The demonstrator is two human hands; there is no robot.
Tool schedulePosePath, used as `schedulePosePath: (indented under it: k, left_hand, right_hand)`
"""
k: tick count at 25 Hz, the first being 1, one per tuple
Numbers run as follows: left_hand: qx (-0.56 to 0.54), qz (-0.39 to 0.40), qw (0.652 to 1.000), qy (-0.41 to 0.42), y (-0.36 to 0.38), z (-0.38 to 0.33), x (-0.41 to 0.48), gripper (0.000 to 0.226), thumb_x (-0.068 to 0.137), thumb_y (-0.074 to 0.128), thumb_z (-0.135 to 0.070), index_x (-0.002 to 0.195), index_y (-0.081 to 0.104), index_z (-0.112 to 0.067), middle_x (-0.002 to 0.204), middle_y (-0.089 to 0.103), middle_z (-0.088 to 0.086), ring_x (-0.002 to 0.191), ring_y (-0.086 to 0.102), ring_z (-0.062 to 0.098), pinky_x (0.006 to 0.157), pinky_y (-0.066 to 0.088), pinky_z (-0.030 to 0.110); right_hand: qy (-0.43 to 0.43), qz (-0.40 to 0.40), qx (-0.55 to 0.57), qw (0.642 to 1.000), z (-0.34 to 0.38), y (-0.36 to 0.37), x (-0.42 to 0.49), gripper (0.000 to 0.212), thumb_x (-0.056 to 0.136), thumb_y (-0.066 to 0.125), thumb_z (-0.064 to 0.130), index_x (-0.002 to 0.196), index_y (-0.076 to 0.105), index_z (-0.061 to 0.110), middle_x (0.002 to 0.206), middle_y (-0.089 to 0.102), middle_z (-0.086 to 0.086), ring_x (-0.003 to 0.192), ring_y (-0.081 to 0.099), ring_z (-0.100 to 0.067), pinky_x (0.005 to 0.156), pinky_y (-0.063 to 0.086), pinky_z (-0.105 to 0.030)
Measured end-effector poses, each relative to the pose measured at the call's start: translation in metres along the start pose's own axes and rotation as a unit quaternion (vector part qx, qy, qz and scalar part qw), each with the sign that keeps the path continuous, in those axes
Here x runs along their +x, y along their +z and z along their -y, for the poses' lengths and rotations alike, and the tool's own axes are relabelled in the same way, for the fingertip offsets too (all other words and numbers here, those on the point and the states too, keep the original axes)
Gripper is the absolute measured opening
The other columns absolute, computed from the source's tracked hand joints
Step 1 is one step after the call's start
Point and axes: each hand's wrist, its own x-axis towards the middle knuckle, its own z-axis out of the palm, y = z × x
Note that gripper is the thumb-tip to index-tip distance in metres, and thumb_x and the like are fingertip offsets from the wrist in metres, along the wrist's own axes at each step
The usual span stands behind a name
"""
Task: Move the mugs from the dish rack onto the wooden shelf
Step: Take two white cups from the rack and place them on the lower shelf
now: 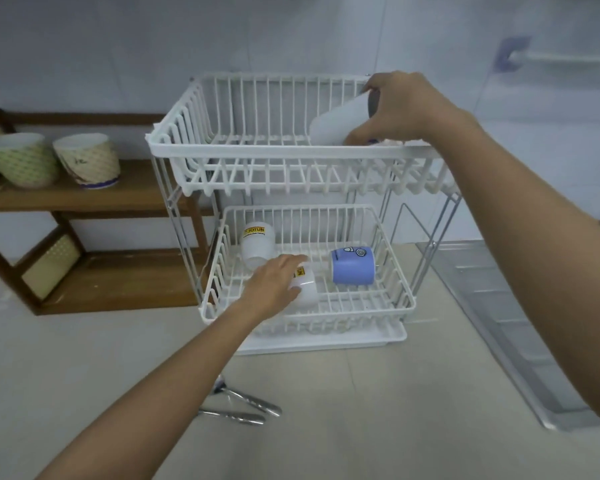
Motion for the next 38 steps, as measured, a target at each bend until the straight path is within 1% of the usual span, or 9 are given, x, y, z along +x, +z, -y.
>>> schedulePosePath:
  k: [2, 4, 10, 16, 20, 25, 28, 31, 38]
  left_hand:
    - [0.038, 0.105, 0.993, -0.041, 0.011, 0.002, 0.016, 0.075, 0.083, 0.068, -0.032, 0.145, 0.028, -0.019, 0.143, 0.041, 0.008, 0.126, 0.044, 0.030, 0.099, 0.041, 0.042]
    - [0.067, 0.151, 0.985, -0.053, 0.018, 0.001, 0.025, 0.086, 0.078, 0.072, -0.036, 0.146, 0.024, -0.018, 0.141, 0.041, 0.012, 0.122, 0.046, 0.034, 0.096, 0.044, 0.047]
    - [0.133, 0.146, 0.979, -0.056, 0.028, -0.001, 0.029, 0.097, 0.072, 0.078, -0.035, 0.146, 0.018, -0.013, 0.132, 0.045, 0.018, 0.115, 0.049, 0.036, 0.088, 0.048, 0.046]
    - [0.005, 0.004, 0.994, -0.111, 0.001, -0.005, 0.016, 0.097, 0.070, 0.080, -0.032, 0.145, 0.022, -0.009, 0.137, 0.041, 0.017, 0.121, 0.044, 0.035, 0.091, 0.046, 0.051]
    - [-0.118, -0.131, 0.983, -0.042, -0.047, -0.003, -0.025, 0.099, 0.064, 0.083, -0.035, 0.143, 0.029, -0.011, 0.140, 0.043, 0.008, 0.122, 0.045, 0.025, 0.096, 0.045, 0.043]
    - [-0.179, -0.188, 0.963, -0.074, -0.088, 0.020, -0.124, 0.094, 0.048, 0.081, -0.053, 0.128, 0.032, -0.044, 0.119, 0.047, -0.028, 0.104, 0.049, -0.006, 0.084, 0.042, 0.013]
    - [-0.183, -0.215, 0.949, -0.138, -0.100, 0.057, -0.184, 0.091, 0.047, 0.082, -0.054, 0.124, 0.034, -0.051, 0.115, 0.050, -0.031, 0.105, 0.052, -0.007, 0.079, 0.047, 0.013]
    - [-0.139, -0.232, 0.935, -0.228, -0.118, 0.109, -0.232, 0.087, 0.047, 0.079, -0.060, 0.120, 0.032, -0.055, 0.110, 0.054, -0.028, 0.098, 0.057, 0.000, 0.072, 0.047, 0.015]
    - [-0.090, -0.235, 0.883, -0.396, -0.142, 0.236, -0.250, 0.091, 0.054, 0.074, -0.064, 0.130, 0.034, -0.032, 0.118, 0.061, -0.001, 0.099, 0.060, 0.022, 0.079, 0.054, 0.037]
  right_hand:
    - [-0.001, -0.028, 0.040, 0.999, 0.004, -0.004, -0.012, 0.078, 0.053, 0.082, 0.046, 0.121, 0.055, 0.019, 0.104, 0.055, -0.005, 0.091, 0.052, -0.022, 0.068, 0.041, -0.030]
    - [-0.007, -0.048, 0.063, 0.997, 0.006, -0.005, -0.022, 0.076, 0.055, 0.082, 0.045, 0.122, 0.055, 0.019, 0.104, 0.051, -0.005, 0.090, 0.050, -0.022, 0.068, 0.039, -0.029]
    - [0.004, -0.082, 0.085, 0.993, 0.009, 0.002, -0.035, 0.074, 0.058, 0.078, 0.047, 0.123, 0.054, 0.021, 0.114, 0.054, -0.005, 0.091, 0.050, -0.019, 0.067, 0.039, -0.025]
    - [0.003, -0.177, 0.176, 0.968, 0.035, -0.005, -0.048, 0.072, 0.053, 0.081, 0.051, 0.114, 0.056, 0.023, 0.107, 0.056, 0.004, 0.094, 0.053, -0.012, 0.056, 0.035, -0.009]
    - [-0.082, -0.237, 0.262, 0.932, 0.085, -0.015, -0.067, 0.070, 0.054, 0.079, 0.055, 0.112, 0.057, 0.023, 0.102, 0.061, 0.011, 0.094, 0.060, -0.009, 0.068, 0.052, -0.018]
    - [-0.217, -0.154, 0.387, 0.883, 0.155, -0.004, -0.096, 0.060, 0.060, 0.082, 0.049, 0.108, 0.057, 0.024, 0.105, 0.065, 0.006, 0.096, 0.065, -0.014, 0.074, 0.058, -0.042]
    - [-0.245, -0.066, 0.384, 0.888, 0.198, 0.024, -0.109, 0.058, 0.055, 0.079, 0.057, 0.104, 0.055, 0.037, 0.100, 0.062, 0.017, 0.090, 0.063, -0.006, 0.070, 0.057, -0.032]
    - [-0.245, -0.017, 0.325, 0.913, 0.240, 0.070, -0.112, 0.068, 0.052, 0.077, 0.059, 0.112, 0.055, 0.037, 0.097, 0.055, 0.025, 0.087, 0.055, 0.003, 0.066, 0.044, -0.016]
    - [-0.149, 0.098, 0.247, 0.952, 0.303, 0.210, -0.079, 0.078, 0.057, 0.084, 0.043, 0.126, 0.053, 0.025, 0.120, 0.061, 0.001, 0.095, 0.050, -0.011, 0.070, 0.041, -0.027]
